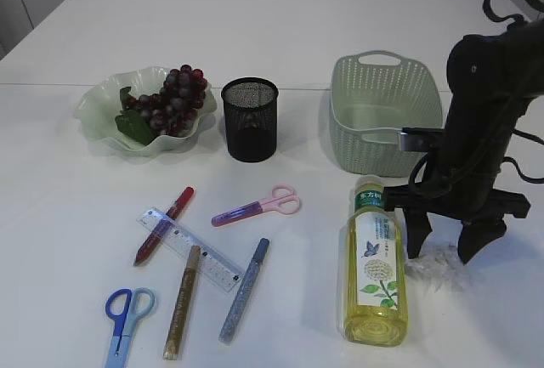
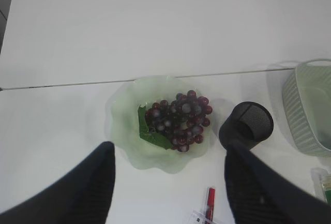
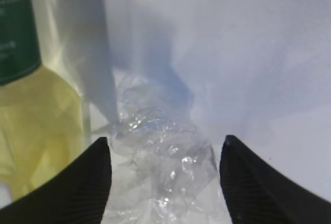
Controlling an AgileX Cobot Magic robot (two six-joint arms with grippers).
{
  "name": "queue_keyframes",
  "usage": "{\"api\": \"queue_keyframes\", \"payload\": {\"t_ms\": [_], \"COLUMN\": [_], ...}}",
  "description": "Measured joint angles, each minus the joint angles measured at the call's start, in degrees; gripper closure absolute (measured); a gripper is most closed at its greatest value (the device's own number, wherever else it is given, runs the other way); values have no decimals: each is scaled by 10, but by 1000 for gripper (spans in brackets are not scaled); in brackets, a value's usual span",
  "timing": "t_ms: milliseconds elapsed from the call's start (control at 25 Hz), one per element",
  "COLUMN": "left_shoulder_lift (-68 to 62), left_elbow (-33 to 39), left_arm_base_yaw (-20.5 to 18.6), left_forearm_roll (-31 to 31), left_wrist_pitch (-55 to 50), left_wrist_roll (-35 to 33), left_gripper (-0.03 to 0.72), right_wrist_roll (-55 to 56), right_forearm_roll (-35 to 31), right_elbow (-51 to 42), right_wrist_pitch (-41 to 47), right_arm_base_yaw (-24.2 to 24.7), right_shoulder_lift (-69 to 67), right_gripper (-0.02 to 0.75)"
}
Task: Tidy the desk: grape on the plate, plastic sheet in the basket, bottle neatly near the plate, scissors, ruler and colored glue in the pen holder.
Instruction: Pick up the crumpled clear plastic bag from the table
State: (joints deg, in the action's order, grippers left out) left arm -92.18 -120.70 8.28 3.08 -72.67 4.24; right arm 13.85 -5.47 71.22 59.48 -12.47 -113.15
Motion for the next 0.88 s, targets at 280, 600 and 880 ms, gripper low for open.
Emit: {"api": "queue_keyframes", "payload": {"t_ms": [280,600,880], "left_shoulder_lift": [0,0,0], "left_elbow": [0,0,0], "left_arm_base_yaw": [0,0,0], "left_forearm_roll": [-9,-22,-31], "left_wrist_pitch": [0,0,0], "left_wrist_roll": [0,0,0], "left_gripper": [204,211,215], "right_wrist_roll": [0,0,0], "right_forearm_roll": [-17,-25,-25], "right_elbow": [0,0,0], "right_wrist_pitch": [0,-3,-11], "right_arm_base_yaw": [0,0,0], "right_shoulder_lift": [0,0,0], "right_gripper": [239,517,657]}}
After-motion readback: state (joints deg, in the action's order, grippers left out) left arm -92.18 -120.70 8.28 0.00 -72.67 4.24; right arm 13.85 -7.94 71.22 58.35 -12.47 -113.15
